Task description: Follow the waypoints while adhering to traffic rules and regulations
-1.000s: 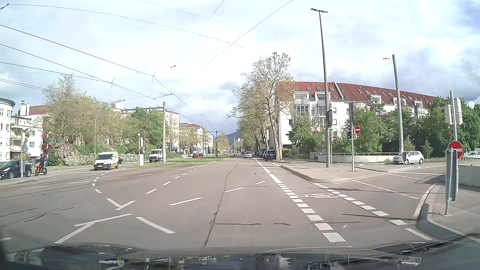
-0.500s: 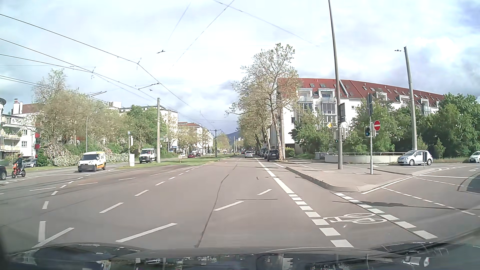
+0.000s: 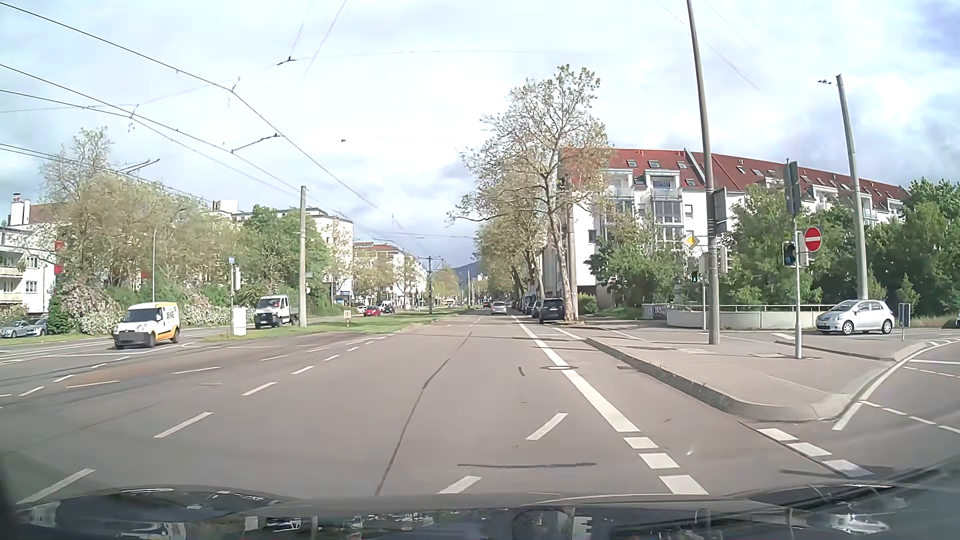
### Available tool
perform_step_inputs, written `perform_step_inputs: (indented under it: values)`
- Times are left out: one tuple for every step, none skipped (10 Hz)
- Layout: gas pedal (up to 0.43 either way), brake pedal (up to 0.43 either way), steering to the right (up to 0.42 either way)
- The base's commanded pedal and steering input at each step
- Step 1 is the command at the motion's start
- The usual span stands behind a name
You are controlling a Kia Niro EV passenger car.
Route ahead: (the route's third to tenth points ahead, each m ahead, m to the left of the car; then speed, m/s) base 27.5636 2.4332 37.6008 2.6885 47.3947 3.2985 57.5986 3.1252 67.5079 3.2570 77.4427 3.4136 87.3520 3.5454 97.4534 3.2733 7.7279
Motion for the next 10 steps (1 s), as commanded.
perform_step_inputs:
  values:
    - [0.169,0.000,-0.003]
    - [0.169,0.000,-0.002]
    - [0.169,0.000,-0.002]
    - [0.169,0.000,-0.002]
    - [0.169,0.000,-0.003]
    - [0.169,0.000,-0.002]
    - [0.169,0.000,-0.002]
    - [0.169,0.000,-0.002]
    - [0.169,0.000,-0.002]
    - [0.169,0.000,-0.002]
